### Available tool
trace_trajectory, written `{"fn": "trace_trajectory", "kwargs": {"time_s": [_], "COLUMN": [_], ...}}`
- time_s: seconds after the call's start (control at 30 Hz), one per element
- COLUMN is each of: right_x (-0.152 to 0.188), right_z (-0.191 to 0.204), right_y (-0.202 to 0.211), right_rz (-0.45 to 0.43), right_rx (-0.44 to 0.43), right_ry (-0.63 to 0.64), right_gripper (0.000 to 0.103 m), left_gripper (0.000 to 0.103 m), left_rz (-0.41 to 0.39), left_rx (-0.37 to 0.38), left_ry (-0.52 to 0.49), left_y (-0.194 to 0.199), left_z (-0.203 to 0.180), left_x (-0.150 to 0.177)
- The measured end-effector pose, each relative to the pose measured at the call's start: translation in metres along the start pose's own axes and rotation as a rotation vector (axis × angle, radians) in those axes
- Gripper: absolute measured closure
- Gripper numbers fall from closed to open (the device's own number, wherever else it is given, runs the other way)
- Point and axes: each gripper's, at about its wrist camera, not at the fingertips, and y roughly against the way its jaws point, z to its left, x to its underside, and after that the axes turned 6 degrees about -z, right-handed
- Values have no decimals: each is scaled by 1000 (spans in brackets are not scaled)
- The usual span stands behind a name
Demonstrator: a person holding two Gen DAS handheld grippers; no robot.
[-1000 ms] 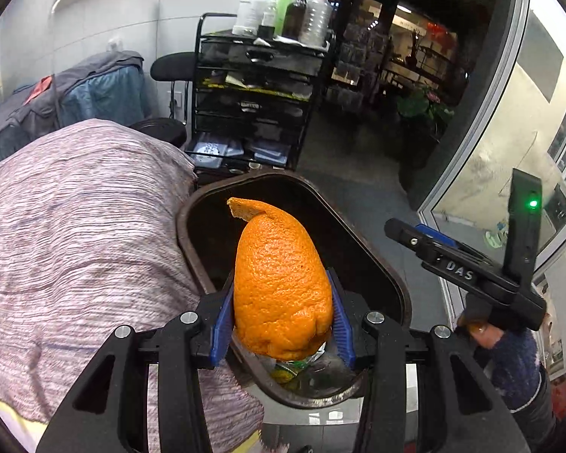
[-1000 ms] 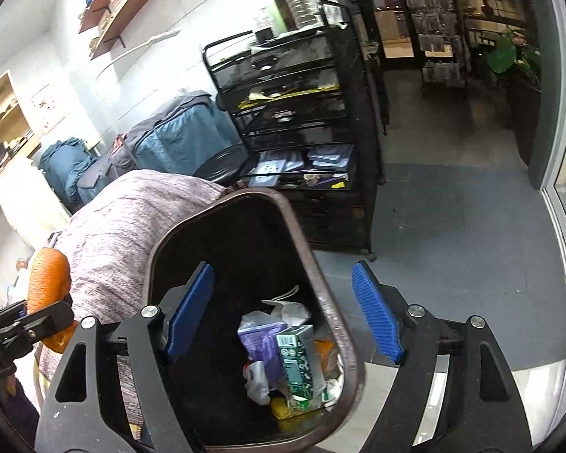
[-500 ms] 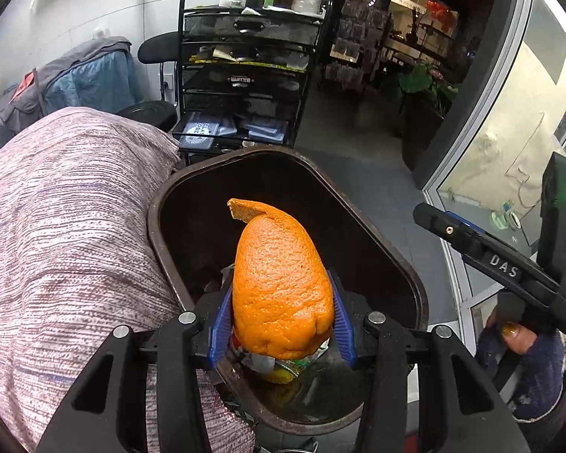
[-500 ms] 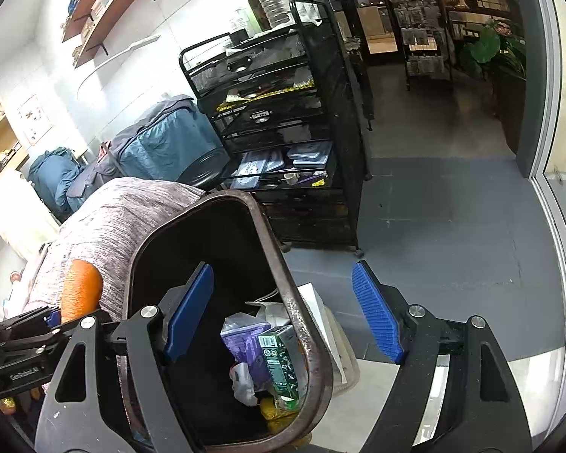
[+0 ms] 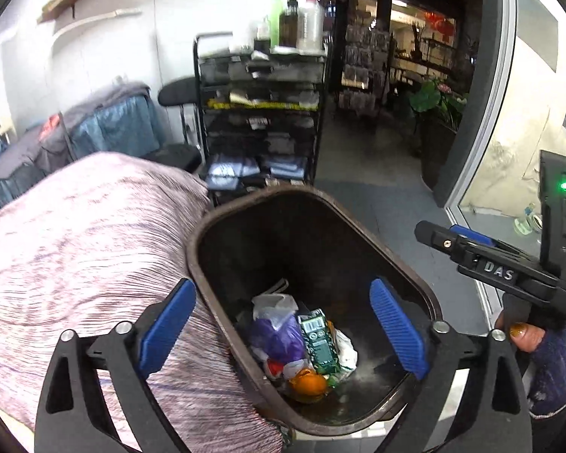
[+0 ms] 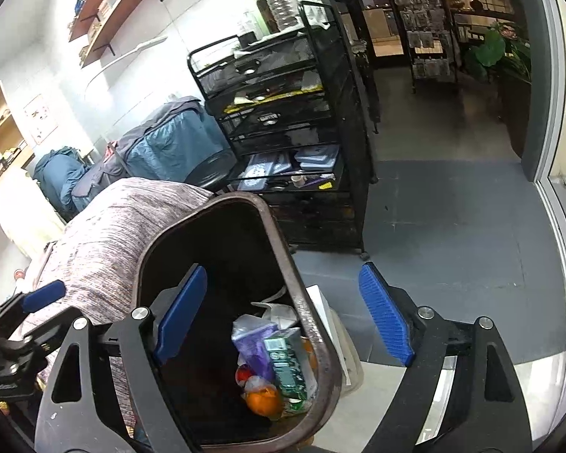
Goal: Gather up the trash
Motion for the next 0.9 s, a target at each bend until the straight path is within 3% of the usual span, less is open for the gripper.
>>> {"fn": "trace_trajectory", "kwargs": {"time_s": [0.43, 0.6, 0.77, 0.9], "right_x": [2, 11, 22, 34], "right_z": [64, 99, 134, 163], "right_y": [29, 43, 51, 61], "right_rz": [-103, -156, -153, -179], "right_rx": [-150, -199, -242, -233], "right_ry": [92, 145, 221, 301], "right_gripper": [17, 16, 11, 6], "left_gripper": [6, 6, 6, 6], "left_rz": [-165, -206, -230, -253], "left_rx": [-135, -209, -278, -343], "left_ry": [72, 113, 163, 196], "left_y": [78, 103, 123, 140], "left_z": [36, 59, 82, 99], "left_x": [9, 17, 31, 41]}}
